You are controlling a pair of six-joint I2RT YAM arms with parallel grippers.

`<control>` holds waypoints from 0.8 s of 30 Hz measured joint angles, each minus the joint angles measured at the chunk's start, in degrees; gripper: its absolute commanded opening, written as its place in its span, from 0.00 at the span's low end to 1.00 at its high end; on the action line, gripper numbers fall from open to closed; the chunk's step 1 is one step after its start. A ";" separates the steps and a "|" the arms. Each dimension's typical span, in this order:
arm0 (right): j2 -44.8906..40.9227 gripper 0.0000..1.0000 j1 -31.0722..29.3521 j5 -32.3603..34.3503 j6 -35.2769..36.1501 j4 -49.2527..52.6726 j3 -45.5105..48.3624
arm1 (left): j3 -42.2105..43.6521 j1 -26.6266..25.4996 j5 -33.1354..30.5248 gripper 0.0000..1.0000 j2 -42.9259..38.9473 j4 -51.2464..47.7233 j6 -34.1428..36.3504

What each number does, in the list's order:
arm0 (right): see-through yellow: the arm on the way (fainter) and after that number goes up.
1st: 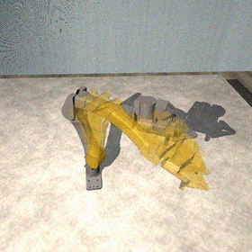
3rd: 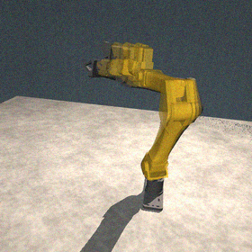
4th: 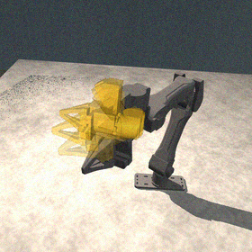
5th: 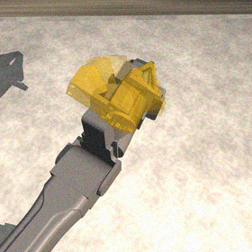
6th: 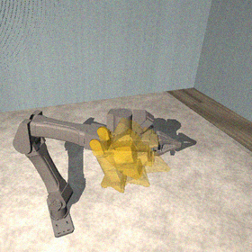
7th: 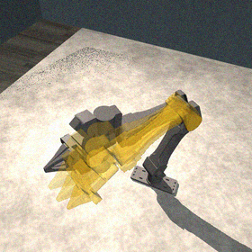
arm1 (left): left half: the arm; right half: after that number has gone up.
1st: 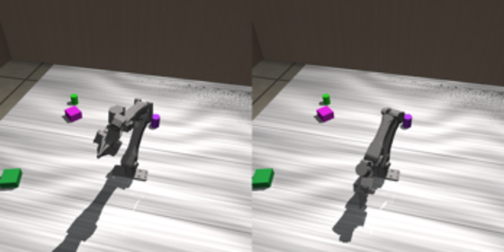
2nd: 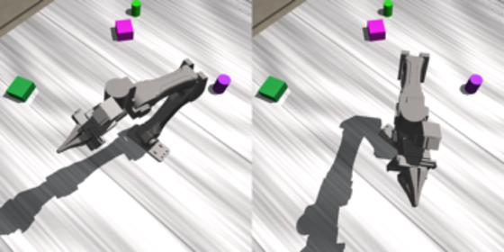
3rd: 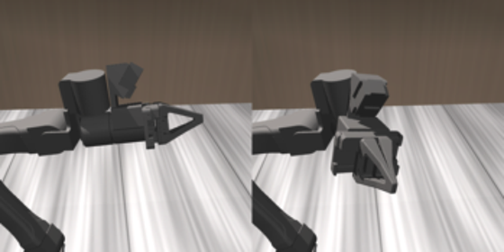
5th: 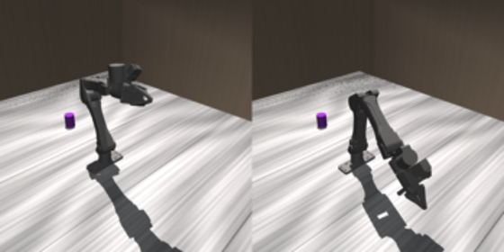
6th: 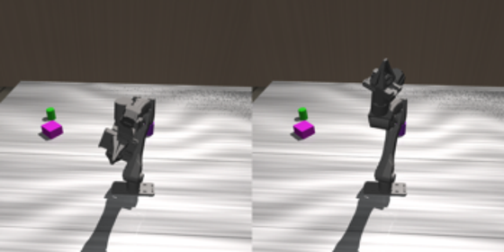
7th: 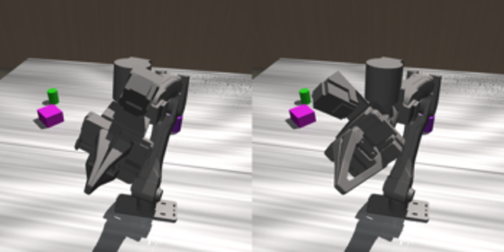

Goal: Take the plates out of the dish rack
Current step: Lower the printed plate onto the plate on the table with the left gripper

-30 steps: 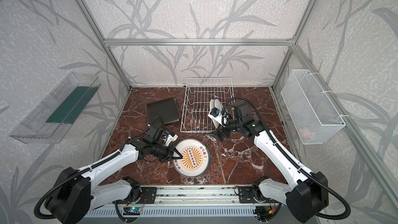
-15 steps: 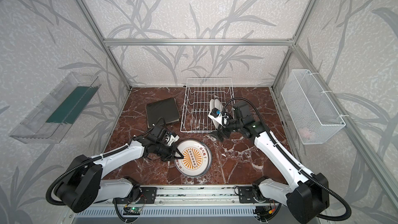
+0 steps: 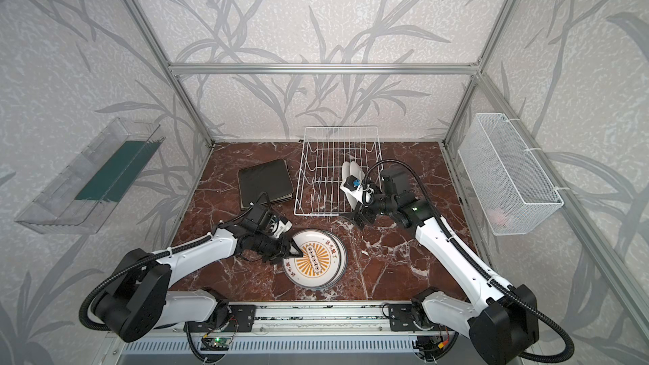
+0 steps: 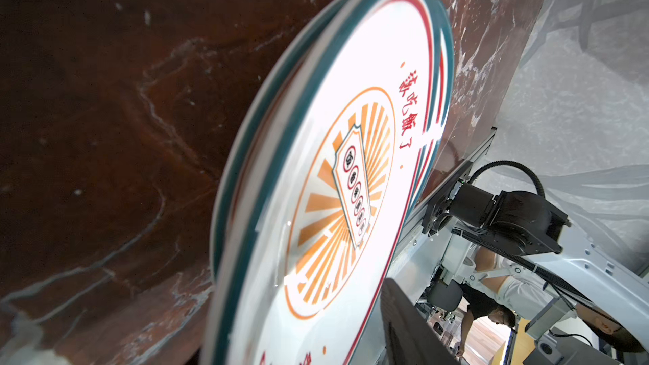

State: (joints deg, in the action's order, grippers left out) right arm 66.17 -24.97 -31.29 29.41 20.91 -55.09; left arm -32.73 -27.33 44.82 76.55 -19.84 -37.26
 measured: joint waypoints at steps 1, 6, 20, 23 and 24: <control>0.00 0.99 0.00 0.04 -0.02 -0.07 0.00 | 0.00 0.00 0.15 0.64 0.44 0.11 0.11; 0.00 0.99 0.00 0.68 -0.20 -0.13 0.00 | -0.07 -0.13 1.11 0.75 0.87 0.63 0.00; 0.22 0.99 0.00 0.85 -1.51 -1.38 0.00 | -3.87 -0.33 -0.50 0.99 0.74 -5.53 0.15; 0.22 0.99 0.00 1.09 -1.75 -1.42 0.00 | -5.27 -0.33 -1.29 0.99 0.76 -7.93 0.31; 0.24 0.99 0.00 1.27 -1.86 -1.40 0.00 | -5.77 -0.33 -1.55 0.99 0.81 -8.70 0.37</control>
State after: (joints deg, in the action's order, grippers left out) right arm 66.41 -24.97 -30.02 27.55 19.51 -55.09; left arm -38.50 -27.66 43.27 77.36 -28.53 -36.88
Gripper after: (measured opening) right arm 0.991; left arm 0.991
